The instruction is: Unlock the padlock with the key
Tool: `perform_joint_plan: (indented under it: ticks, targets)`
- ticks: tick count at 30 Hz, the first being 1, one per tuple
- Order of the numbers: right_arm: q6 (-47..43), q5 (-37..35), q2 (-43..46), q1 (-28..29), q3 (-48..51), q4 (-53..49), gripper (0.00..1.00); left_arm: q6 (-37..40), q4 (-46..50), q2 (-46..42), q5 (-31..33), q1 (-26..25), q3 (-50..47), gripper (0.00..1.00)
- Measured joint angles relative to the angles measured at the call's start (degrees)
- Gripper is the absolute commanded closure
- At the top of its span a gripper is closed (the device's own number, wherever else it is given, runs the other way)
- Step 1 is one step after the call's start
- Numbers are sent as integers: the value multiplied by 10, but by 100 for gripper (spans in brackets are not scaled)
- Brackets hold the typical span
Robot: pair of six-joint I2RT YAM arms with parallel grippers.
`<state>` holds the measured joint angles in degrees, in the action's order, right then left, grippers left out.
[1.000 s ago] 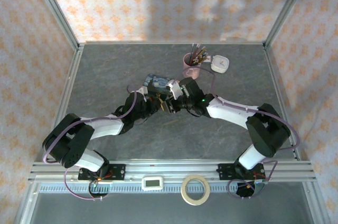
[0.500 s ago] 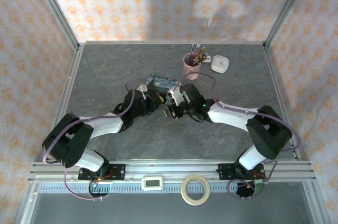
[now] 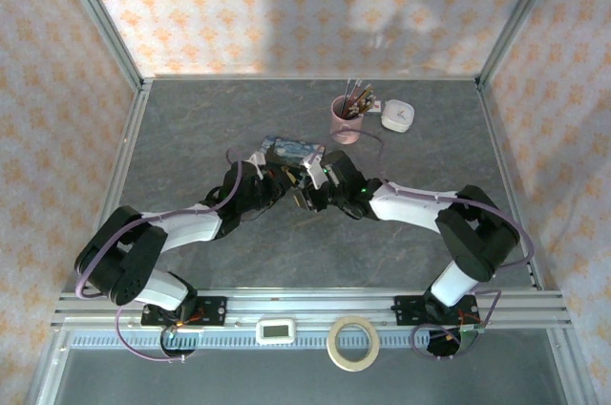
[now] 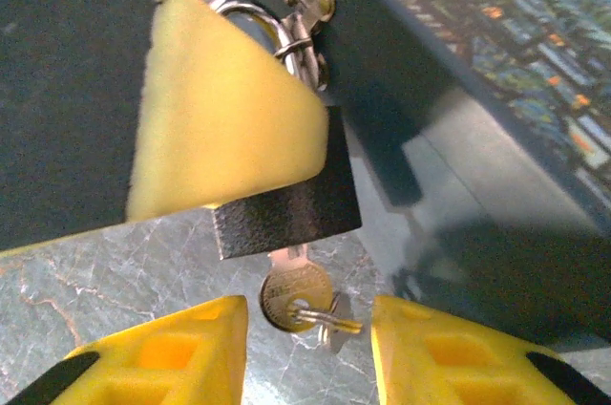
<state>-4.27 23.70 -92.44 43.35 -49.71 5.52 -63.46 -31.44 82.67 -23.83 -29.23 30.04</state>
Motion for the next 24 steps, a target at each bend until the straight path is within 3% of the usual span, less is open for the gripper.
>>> perform_joint_plan:
  ticks: [8, 12, 18, 24]
  targets:
    - [22, -5, -11, 4, -2, 26, 82, -2, 0, -2, -4, 0, 0, 100]
    - [37, -3, -11, 5, -2, 30, 100, -1, 0, -2, -4, 0, 0, 100]
    - [49, 40, -23, -6, -12, 17, 100, 35, 9, -2, -4, 0, -1, 100]
    - [77, 195, -54, -56, -35, -6, 100, 131, -57, -4, -17, 1, -38, 100]
